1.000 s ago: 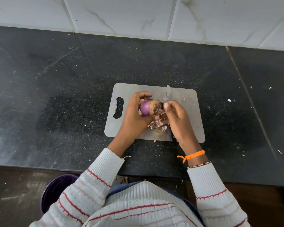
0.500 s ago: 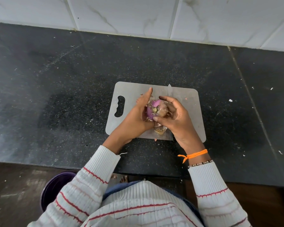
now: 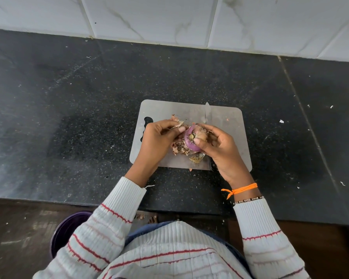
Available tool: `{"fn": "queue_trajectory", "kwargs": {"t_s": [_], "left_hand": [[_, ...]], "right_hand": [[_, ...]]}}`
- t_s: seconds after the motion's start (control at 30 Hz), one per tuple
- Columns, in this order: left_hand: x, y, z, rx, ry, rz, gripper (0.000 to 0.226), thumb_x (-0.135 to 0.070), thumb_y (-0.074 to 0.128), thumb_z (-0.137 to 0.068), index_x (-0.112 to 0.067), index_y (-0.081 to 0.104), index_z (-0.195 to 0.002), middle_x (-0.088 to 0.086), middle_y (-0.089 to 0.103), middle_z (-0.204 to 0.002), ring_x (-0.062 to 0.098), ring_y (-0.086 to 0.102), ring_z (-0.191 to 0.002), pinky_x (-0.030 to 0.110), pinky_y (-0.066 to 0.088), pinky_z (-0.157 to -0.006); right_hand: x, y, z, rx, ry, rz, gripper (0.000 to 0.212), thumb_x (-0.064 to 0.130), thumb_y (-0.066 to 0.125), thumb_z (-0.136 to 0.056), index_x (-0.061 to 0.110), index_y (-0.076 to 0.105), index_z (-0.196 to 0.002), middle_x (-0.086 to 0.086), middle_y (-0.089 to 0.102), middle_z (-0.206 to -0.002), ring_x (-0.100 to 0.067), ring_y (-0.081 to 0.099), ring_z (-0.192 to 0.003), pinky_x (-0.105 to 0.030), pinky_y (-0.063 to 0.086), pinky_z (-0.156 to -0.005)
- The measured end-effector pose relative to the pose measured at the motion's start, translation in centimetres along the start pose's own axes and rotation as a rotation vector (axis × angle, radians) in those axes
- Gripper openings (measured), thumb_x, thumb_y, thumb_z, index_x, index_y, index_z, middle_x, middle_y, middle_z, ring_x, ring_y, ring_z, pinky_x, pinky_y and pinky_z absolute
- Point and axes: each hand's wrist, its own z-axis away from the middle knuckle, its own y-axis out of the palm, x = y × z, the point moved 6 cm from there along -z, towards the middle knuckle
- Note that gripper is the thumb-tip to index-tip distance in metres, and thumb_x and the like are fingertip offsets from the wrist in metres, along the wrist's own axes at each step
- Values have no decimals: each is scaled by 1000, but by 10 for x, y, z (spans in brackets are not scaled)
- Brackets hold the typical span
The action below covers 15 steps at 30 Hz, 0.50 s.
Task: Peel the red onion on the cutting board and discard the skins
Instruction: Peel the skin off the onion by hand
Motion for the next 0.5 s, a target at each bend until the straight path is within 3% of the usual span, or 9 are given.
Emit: {"fn": "queue_trajectory", "kwargs": {"t_s": [0.07,0.17,0.23,0.33,0.4,0.5], "left_hand": [[-1,-2,0,-6,8,-37,25,7,58,-83,-4,66,-104,2,68,-85,3,64,-75,19,55,-73],[2,-1,-2,60,30,-398,43,8,59,-81,-15,62,-118,1,58,-123,7,50,-116,25,42,-101],[4,1,-1,72,46,-482,46,2,63,-81,-20,59,-121,0,52,-130,8,44,-124,26,37,-103],[-2,5,3,57,85,-340,36,-12,72,-76,-24,65,-110,-7,61,-107,5,56,-104,26,48,-92],[-5,9,4,56,114,-272,31,-9,75,-72,-22,68,-100,-11,63,-92,3,59,-87,24,53,-83],[-6,10,3,14,128,-215,19,-5,73,-73,-15,71,-88,-7,65,-81,3,61,-78,25,53,-78]], "right_hand": [[-2,0,1,-14,19,4,45,27,75,-71,23,61,-114,-8,65,-117,-19,62,-111,-43,50,-95],[-3,0,2,-23,68,-45,49,27,68,-75,11,58,-120,-10,64,-119,-22,62,-110,-39,56,-86],[-1,0,2,-20,93,-98,52,27,66,-75,4,56,-121,-12,64,-118,-24,63,-108,-35,59,-78],[1,2,4,2,118,-156,49,36,66,-71,9,61,-112,-7,67,-109,-22,67,-99,-29,58,-69],[2,4,5,29,122,-187,40,38,64,-73,15,65,-106,-4,68,-106,-20,67,-96,-26,57,-67],[4,5,6,53,123,-212,35,39,62,-73,19,68,-101,-4,68,-105,-18,67,-95,-23,56,-65]]}}
